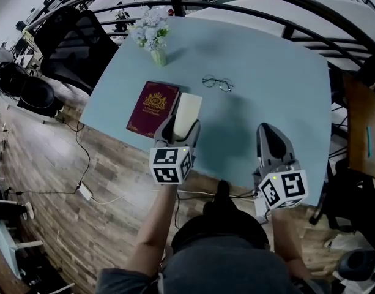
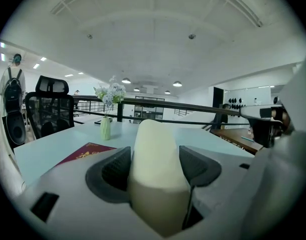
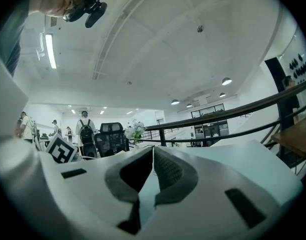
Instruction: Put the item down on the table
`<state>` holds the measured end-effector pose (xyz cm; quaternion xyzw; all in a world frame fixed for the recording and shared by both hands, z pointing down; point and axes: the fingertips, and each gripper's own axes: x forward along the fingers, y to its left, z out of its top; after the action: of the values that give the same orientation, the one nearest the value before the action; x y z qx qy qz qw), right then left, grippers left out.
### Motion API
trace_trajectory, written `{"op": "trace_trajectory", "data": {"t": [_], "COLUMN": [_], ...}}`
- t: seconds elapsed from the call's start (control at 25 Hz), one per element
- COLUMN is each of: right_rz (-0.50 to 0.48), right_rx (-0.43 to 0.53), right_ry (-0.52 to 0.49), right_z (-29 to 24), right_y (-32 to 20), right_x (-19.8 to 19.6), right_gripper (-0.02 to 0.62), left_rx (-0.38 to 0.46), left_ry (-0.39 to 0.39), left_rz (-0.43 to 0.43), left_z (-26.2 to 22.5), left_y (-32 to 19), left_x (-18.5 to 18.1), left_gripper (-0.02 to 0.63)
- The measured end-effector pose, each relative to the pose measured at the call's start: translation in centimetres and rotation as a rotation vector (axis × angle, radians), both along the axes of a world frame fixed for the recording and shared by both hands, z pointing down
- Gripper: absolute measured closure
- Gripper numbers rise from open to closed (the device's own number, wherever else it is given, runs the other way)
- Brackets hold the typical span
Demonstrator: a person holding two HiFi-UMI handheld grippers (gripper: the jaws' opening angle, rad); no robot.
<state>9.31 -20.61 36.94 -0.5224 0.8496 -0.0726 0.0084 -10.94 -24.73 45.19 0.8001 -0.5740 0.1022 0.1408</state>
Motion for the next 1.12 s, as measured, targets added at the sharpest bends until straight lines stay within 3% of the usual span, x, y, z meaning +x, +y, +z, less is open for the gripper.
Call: {"op": "trace_trajectory", "data": {"t": [0.56,1.12], "right_rz": [0.018,0.033], "right_rx": [-0.018,-0.034], "right_ry": [0.005,-0.004], "right_z": [0.4,0.8], "right_y": [-1.0,-1.4], "right_x": [0.6,1.2], "right_gripper": [0.594,0.594], "left_rx": [-0.129,-0.204], "left_ry": [-0.101,-0.132], "left_rz": [0.063,0.081], "left_z": [6.4,10.2], "left_y": [-2.4,-3.6], "left_x": [1.9,2.6], "left_gripper": [0.299,0.299]}}
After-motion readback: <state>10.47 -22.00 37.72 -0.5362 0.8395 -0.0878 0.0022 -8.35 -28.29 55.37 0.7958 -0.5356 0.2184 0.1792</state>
